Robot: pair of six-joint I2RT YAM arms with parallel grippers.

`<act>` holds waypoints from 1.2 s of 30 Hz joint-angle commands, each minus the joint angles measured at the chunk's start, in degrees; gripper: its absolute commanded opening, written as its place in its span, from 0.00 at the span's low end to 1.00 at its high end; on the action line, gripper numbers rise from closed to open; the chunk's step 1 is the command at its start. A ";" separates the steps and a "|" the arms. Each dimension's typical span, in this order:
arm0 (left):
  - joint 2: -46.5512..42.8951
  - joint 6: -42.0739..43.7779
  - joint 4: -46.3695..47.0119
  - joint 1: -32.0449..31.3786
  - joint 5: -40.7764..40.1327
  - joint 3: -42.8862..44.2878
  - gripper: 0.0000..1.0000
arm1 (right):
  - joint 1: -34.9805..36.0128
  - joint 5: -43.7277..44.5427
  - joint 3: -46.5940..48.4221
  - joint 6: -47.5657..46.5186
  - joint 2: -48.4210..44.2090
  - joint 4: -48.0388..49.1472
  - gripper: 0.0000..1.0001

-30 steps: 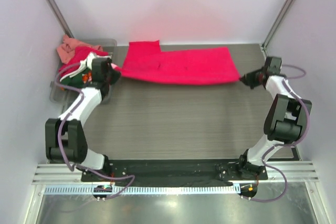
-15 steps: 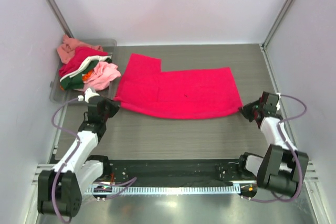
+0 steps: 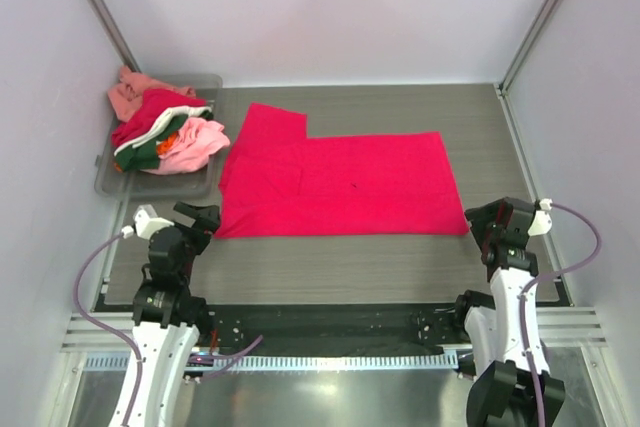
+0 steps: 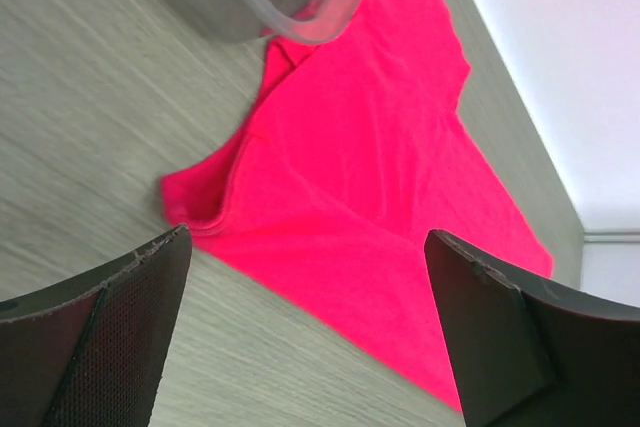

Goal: Fold and stack the t-shirts
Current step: Fold the tshirt

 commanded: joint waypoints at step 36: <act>94.06 18.54 21.70 -1.84 17.02 67.53 0.98 | 12.68 3.67 70.56 -19.32 85.33 8.02 0.56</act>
